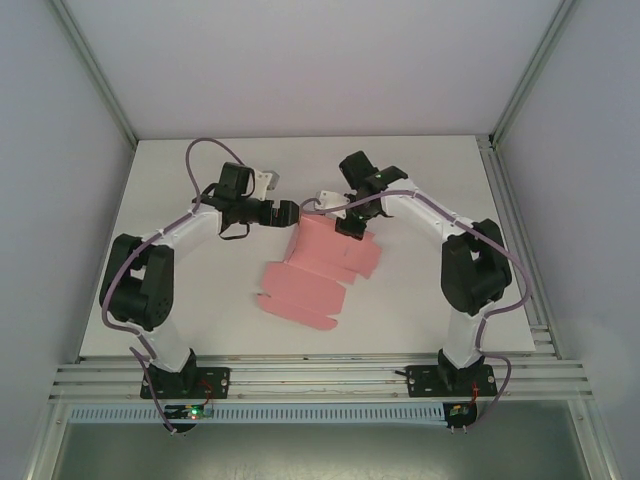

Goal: Assemble paper box

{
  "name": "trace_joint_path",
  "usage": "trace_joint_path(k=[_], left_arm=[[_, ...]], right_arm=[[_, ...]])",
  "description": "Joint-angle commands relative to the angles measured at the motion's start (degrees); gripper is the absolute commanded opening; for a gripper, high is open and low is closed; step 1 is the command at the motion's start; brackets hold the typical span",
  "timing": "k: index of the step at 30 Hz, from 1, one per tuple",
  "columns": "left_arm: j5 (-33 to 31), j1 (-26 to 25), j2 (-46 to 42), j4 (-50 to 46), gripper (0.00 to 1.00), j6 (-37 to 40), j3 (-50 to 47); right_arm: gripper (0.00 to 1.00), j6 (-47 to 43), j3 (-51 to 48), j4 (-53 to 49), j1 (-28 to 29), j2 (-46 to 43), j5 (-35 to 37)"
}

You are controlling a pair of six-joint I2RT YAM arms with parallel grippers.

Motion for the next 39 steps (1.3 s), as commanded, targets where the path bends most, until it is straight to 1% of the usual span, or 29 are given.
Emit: trace_joint_path(k=[1,4,6,8,10,12,14,18,21,23,26,29,32,35,39], left_arm=[[-2.73,-2.2,0.26,-3.15,1.0,2.52,2.75],[-8.54,-2.22,-0.82,-6.72,1.0,2.98,4.22],[-9.95,-2.2,-1.33,-8.63,1.0,3.59,5.05],[-8.93,-2.15,-1.4,-8.46,1.0,3.59,4.91],[-6.3,-2.2,-0.58,-7.06,1.0,2.86,4.46],[-3.64,-2.33,0.46,-4.58,1.0,1.23,3.76],[-3.55,-2.46,0.88,-1.37,1.0,-1.34,2.69],[-8.09,-2.51,0.71,2.89,1.0,-7.68,1.86],[-12.74,-2.48,0.45,2.59,1.0,-9.13,2.56],[-18.12,-2.44,0.3,-0.91,1.0,-8.95,4.01],[-23.1,-2.39,-0.51,-5.49,1.0,-7.88,4.99],[-24.3,-1.81,-2.46,-7.26,1.0,-8.8,3.55],[-25.2,-0.9,-4.08,-9.88,1.0,-11.23,2.49],[-26.55,-0.43,-5.62,-11.97,1.0,-12.3,0.84],[-26.66,0.13,-8.9,-13.77,1.0,-13.29,-1.71]], right_arm=[[0.0,1.15,2.31,2.14,2.01,0.15,-2.41],[0.0,1.5,2.15,2.32,2.03,-0.34,-0.77],[0.0,1.63,1.81,2.97,2.11,-1.05,-0.2],[0.0,1.74,1.24,3.63,2.27,-1.9,-0.19],[0.0,2.53,0.37,5.6,2.73,-2.61,-0.68],[0.0,3.83,-0.21,7.52,3.12,-3.29,-2.7],[0.0,5.72,-0.05,8.62,3.57,-3.55,-3.82],[0.0,12.14,-0.21,10.38,5.31,-4.57,-2.82],[0.0,13.56,-2.57,11.71,6.93,-6.07,-0.29],[0.0,12.94,-4.9,12.98,7.74,-7.35,3.96],[0.0,12.91,-8.33,17.17,8.58,-8.49,15.0],[0.0,13.6,-10.52,21.68,9.33,-8.59,25.69],[0.0,12.48,-12.76,26.15,10.82,-8.77,33.45],[0.0,11.03,-16.03,31.86,12.67,-9.45,38.4],[0.0,11.34,-19.31,35.3,14.04,-9.7,41.03]])
